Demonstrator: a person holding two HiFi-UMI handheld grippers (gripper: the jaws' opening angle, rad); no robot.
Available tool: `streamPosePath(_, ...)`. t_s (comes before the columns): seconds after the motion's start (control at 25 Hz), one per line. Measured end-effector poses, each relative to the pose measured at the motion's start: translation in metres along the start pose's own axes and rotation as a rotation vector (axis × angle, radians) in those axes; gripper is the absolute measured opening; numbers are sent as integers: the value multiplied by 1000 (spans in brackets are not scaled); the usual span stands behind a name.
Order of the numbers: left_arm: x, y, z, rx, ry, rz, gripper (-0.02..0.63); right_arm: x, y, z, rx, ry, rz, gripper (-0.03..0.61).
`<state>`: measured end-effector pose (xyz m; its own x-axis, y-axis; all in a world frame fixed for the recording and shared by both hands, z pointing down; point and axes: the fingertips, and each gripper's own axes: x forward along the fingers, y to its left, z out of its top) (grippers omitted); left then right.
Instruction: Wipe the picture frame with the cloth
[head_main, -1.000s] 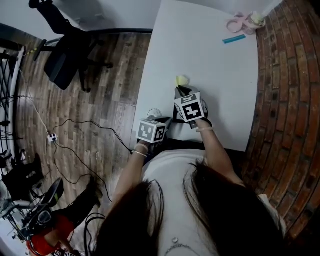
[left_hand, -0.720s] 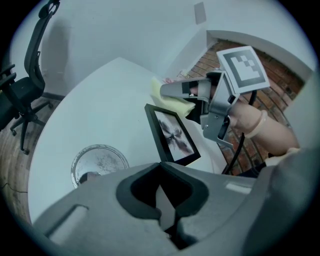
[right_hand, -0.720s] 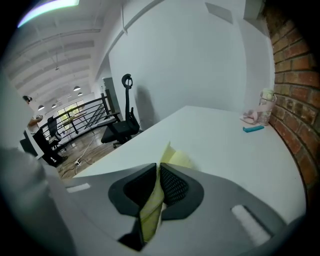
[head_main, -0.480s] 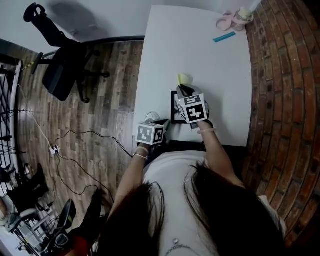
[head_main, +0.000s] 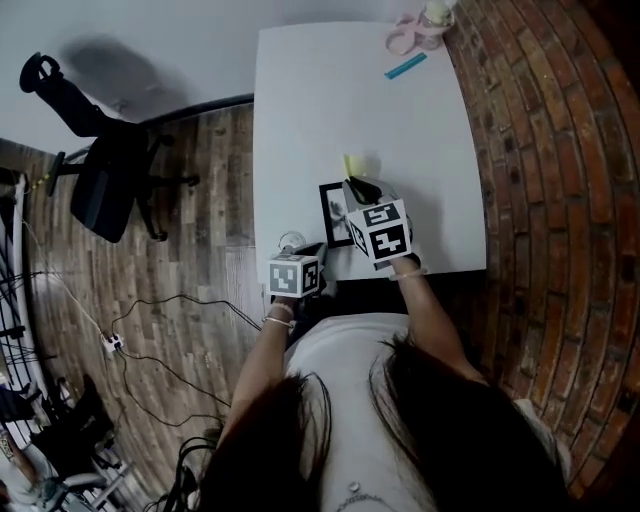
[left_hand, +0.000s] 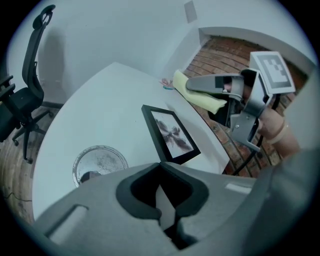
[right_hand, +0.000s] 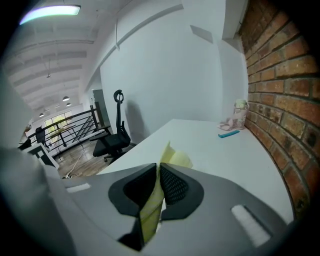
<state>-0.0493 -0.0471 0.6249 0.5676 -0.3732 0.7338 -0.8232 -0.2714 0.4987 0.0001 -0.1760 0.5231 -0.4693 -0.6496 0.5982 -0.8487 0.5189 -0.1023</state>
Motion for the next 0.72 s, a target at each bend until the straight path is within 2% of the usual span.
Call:
streamPosePath(0.52,-12,-7,-7,156,-79,70,5,-78,6,12,37,-180,-104,28)
streamPosePath(0.72,-41,-15,9,256,-196,111,5,-108,18,24,29,-262,-139,28)
